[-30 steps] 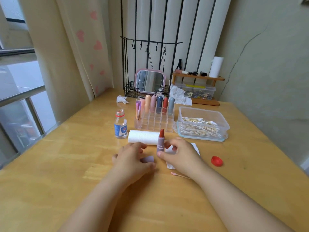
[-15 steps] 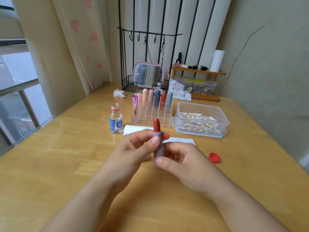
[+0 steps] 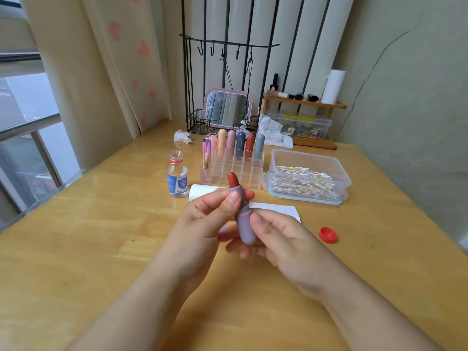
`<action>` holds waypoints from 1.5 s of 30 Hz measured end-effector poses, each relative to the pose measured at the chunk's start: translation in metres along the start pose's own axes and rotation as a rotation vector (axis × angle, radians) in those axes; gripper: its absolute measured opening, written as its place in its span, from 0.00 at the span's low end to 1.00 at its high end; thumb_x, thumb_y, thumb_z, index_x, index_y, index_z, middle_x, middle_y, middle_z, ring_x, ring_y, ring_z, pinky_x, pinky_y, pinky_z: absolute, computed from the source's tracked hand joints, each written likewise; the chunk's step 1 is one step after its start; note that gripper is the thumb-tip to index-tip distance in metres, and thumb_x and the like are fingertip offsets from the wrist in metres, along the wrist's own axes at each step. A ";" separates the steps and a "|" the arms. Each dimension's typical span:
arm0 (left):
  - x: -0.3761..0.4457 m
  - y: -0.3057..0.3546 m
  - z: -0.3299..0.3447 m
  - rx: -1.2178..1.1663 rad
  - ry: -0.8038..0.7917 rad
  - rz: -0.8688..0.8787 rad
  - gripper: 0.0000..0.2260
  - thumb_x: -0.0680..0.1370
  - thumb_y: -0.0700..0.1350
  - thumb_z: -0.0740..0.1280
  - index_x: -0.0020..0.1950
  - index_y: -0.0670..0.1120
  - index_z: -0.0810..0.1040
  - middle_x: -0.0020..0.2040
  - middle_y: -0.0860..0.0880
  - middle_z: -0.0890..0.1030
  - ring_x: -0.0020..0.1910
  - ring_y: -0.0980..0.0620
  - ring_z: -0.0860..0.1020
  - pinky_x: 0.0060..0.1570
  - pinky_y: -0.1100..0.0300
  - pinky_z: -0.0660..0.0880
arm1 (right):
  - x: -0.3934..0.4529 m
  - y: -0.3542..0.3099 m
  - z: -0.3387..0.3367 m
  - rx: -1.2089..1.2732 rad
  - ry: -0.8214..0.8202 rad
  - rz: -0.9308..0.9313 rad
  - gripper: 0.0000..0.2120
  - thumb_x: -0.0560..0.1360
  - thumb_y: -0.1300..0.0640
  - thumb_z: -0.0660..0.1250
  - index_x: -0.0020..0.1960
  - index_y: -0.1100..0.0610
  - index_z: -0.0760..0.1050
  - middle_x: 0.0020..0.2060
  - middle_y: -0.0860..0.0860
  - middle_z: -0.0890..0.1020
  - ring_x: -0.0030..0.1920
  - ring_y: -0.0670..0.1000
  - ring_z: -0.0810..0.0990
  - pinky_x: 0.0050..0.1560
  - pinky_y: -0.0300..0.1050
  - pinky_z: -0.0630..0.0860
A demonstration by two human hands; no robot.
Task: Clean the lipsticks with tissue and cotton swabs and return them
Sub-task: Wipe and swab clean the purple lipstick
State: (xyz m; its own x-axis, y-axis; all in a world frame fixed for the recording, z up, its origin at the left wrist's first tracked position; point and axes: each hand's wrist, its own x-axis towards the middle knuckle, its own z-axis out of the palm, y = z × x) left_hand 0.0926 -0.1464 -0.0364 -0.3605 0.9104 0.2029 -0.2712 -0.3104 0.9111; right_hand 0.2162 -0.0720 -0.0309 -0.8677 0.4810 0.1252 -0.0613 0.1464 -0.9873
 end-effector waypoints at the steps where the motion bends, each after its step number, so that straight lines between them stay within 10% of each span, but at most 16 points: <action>1: 0.000 0.000 0.000 -0.007 -0.001 0.000 0.09 0.72 0.50 0.65 0.43 0.47 0.83 0.28 0.42 0.75 0.26 0.47 0.70 0.28 0.59 0.67 | 0.000 0.000 0.002 0.027 0.015 -0.015 0.14 0.76 0.50 0.57 0.50 0.57 0.77 0.41 0.51 0.83 0.40 0.46 0.80 0.43 0.39 0.75; 7: 0.002 -0.007 -0.002 0.064 0.074 0.023 0.08 0.70 0.49 0.68 0.43 0.49 0.85 0.42 0.48 0.81 0.45 0.51 0.80 0.48 0.55 0.76 | 0.000 0.006 0.014 -0.389 0.483 -0.142 0.09 0.68 0.56 0.75 0.39 0.51 0.73 0.36 0.44 0.82 0.34 0.42 0.78 0.38 0.35 0.74; 12: 0.001 -0.004 0.001 -0.015 0.069 0.014 0.07 0.71 0.48 0.68 0.43 0.48 0.84 0.34 0.46 0.78 0.31 0.50 0.74 0.32 0.61 0.73 | 0.002 0.000 0.004 0.031 0.095 0.021 0.16 0.74 0.47 0.57 0.51 0.54 0.78 0.44 0.52 0.84 0.42 0.44 0.81 0.43 0.36 0.75; 19: 0.002 -0.005 -0.001 0.089 0.134 0.014 0.09 0.70 0.53 0.67 0.45 0.52 0.83 0.31 0.50 0.79 0.37 0.52 0.75 0.49 0.47 0.68 | 0.001 0.002 0.007 -0.012 0.269 -0.062 0.04 0.75 0.59 0.67 0.44 0.53 0.79 0.32 0.46 0.83 0.34 0.38 0.80 0.36 0.28 0.72; 26: 0.005 -0.006 -0.001 0.176 0.166 -0.003 0.12 0.68 0.55 0.74 0.45 0.48 0.82 0.36 0.52 0.81 0.42 0.59 0.77 0.44 0.63 0.72 | 0.004 0.010 0.006 0.027 0.300 -0.017 0.05 0.76 0.58 0.66 0.44 0.50 0.79 0.33 0.45 0.83 0.33 0.38 0.78 0.37 0.30 0.72; 29: 0.010 -0.001 -0.010 0.429 0.229 -0.005 0.10 0.71 0.51 0.74 0.48 0.48 0.82 0.45 0.52 0.79 0.43 0.59 0.75 0.35 0.74 0.72 | 0.007 0.015 -0.007 0.045 0.348 0.053 0.04 0.76 0.54 0.65 0.48 0.50 0.79 0.38 0.45 0.84 0.40 0.43 0.79 0.41 0.37 0.75; 33: 0.018 -0.011 -0.035 1.333 0.200 -0.029 0.10 0.71 0.55 0.72 0.50 0.56 0.76 0.47 0.60 0.73 0.51 0.57 0.71 0.52 0.59 0.62 | 0.008 0.018 -0.027 -0.025 0.389 0.065 0.05 0.76 0.57 0.66 0.48 0.49 0.79 0.39 0.45 0.83 0.39 0.40 0.78 0.39 0.32 0.74; 36: 0.022 -0.027 -0.042 1.527 0.074 -0.120 0.08 0.73 0.55 0.70 0.50 0.57 0.76 0.49 0.59 0.72 0.56 0.54 0.70 0.50 0.58 0.58 | 0.008 0.024 -0.032 -0.095 0.392 0.097 0.05 0.77 0.57 0.66 0.47 0.48 0.78 0.40 0.43 0.81 0.39 0.39 0.78 0.38 0.33 0.74; 45: 0.016 -0.011 -0.031 0.456 0.073 -0.027 0.13 0.67 0.43 0.73 0.51 0.45 0.80 0.36 0.52 0.81 0.33 0.55 0.76 0.39 0.67 0.74 | 0.008 0.028 -0.035 -0.107 0.287 0.093 0.09 0.76 0.56 0.67 0.56 0.51 0.79 0.36 0.41 0.81 0.39 0.39 0.77 0.40 0.32 0.75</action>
State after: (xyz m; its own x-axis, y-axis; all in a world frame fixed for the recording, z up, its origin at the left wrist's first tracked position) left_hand 0.0618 -0.1372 -0.0541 -0.4252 0.8898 0.1660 0.1331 -0.1200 0.9838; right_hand 0.2249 -0.0343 -0.0545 -0.6915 0.7188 0.0719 0.0774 0.1726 -0.9819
